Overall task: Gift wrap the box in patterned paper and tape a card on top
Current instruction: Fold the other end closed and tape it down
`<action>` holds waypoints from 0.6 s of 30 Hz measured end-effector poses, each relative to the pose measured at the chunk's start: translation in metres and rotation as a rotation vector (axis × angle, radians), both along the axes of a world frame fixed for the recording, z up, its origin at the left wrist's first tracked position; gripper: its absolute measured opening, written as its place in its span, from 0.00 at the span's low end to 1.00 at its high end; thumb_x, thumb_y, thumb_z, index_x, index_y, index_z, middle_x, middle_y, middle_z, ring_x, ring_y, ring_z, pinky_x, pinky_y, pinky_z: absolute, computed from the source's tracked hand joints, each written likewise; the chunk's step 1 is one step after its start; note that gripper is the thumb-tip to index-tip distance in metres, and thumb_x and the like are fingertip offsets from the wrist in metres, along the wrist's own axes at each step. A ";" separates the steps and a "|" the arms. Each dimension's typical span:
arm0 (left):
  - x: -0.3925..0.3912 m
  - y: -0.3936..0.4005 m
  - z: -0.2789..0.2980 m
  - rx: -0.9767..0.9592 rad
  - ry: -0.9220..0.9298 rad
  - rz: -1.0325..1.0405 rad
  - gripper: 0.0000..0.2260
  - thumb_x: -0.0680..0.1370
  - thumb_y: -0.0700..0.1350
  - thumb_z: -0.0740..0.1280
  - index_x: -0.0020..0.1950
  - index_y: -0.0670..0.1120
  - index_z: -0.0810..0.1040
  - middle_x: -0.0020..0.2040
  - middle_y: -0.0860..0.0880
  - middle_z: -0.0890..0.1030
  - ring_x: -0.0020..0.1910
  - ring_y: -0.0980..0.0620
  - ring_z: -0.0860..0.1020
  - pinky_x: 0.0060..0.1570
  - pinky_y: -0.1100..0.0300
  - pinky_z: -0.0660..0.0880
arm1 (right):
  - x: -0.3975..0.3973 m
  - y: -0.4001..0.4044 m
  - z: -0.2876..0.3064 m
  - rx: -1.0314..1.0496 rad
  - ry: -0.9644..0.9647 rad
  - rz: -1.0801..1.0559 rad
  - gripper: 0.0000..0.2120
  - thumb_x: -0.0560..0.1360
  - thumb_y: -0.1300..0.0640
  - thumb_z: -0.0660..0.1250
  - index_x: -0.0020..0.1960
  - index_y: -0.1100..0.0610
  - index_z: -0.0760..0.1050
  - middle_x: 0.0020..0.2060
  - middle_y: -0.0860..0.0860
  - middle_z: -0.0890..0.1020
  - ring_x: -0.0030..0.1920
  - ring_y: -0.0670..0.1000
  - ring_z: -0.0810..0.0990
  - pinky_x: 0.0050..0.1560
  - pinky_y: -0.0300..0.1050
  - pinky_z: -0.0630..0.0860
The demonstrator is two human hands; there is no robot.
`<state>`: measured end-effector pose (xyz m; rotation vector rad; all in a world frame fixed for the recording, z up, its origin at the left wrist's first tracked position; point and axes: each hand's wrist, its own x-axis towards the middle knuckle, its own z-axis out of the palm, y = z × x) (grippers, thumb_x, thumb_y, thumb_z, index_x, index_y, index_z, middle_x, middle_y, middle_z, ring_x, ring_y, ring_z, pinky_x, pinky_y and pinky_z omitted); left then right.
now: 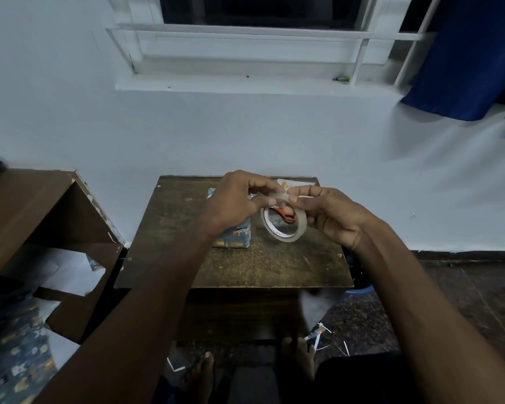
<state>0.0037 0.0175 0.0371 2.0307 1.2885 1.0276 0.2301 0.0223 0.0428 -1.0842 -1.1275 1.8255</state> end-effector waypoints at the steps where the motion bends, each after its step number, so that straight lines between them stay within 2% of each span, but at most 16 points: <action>1: 0.001 0.001 0.000 0.001 -0.014 0.010 0.11 0.76 0.39 0.78 0.57 0.48 0.89 0.50 0.56 0.88 0.51 0.62 0.85 0.54 0.69 0.78 | 0.001 -0.001 0.001 -0.011 0.076 0.013 0.19 0.72 0.59 0.75 0.61 0.64 0.81 0.49 0.60 0.87 0.46 0.50 0.88 0.56 0.46 0.78; 4: 0.001 0.004 0.002 -0.013 -0.088 0.072 0.08 0.77 0.38 0.76 0.55 0.47 0.88 0.47 0.54 0.88 0.48 0.57 0.85 0.51 0.66 0.79 | 0.006 -0.003 0.006 0.001 0.200 0.048 0.19 0.77 0.54 0.71 0.65 0.62 0.80 0.53 0.58 0.87 0.50 0.52 0.88 0.58 0.51 0.82; 7: -0.001 0.007 0.001 -0.044 -0.148 0.117 0.08 0.77 0.38 0.76 0.54 0.47 0.86 0.45 0.52 0.87 0.46 0.53 0.84 0.51 0.59 0.82 | 0.004 -0.007 0.007 0.110 0.085 -0.047 0.19 0.70 0.60 0.75 0.60 0.57 0.82 0.49 0.54 0.88 0.49 0.52 0.86 0.55 0.51 0.79; 11: -0.003 0.006 0.001 -0.051 -0.152 0.100 0.08 0.78 0.37 0.75 0.55 0.46 0.84 0.46 0.48 0.85 0.46 0.47 0.83 0.52 0.52 0.82 | -0.005 -0.009 0.003 0.214 0.030 -0.217 0.18 0.62 0.62 0.81 0.51 0.57 0.86 0.44 0.57 0.87 0.43 0.56 0.84 0.47 0.51 0.80; 14: -0.004 0.007 0.001 -0.082 -0.165 0.118 0.09 0.79 0.36 0.74 0.56 0.46 0.82 0.47 0.44 0.83 0.49 0.41 0.82 0.53 0.48 0.82 | -0.010 -0.008 0.001 0.235 0.075 -0.221 0.21 0.64 0.66 0.79 0.57 0.60 0.83 0.47 0.58 0.88 0.46 0.54 0.86 0.48 0.46 0.81; 16: -0.006 0.009 0.000 -0.092 -0.170 0.139 0.09 0.80 0.36 0.72 0.57 0.47 0.80 0.48 0.44 0.83 0.50 0.41 0.82 0.56 0.44 0.82 | -0.014 -0.009 -0.001 0.245 0.049 -0.183 0.22 0.68 0.70 0.78 0.61 0.63 0.81 0.51 0.60 0.88 0.50 0.54 0.87 0.49 0.44 0.81; 18: -0.007 0.009 0.001 -0.092 -0.181 0.131 0.08 0.80 0.38 0.72 0.57 0.48 0.79 0.47 0.47 0.83 0.51 0.43 0.83 0.57 0.43 0.81 | -0.017 -0.010 -0.003 0.271 0.010 -0.216 0.20 0.69 0.68 0.79 0.59 0.65 0.82 0.51 0.61 0.88 0.49 0.55 0.87 0.50 0.46 0.81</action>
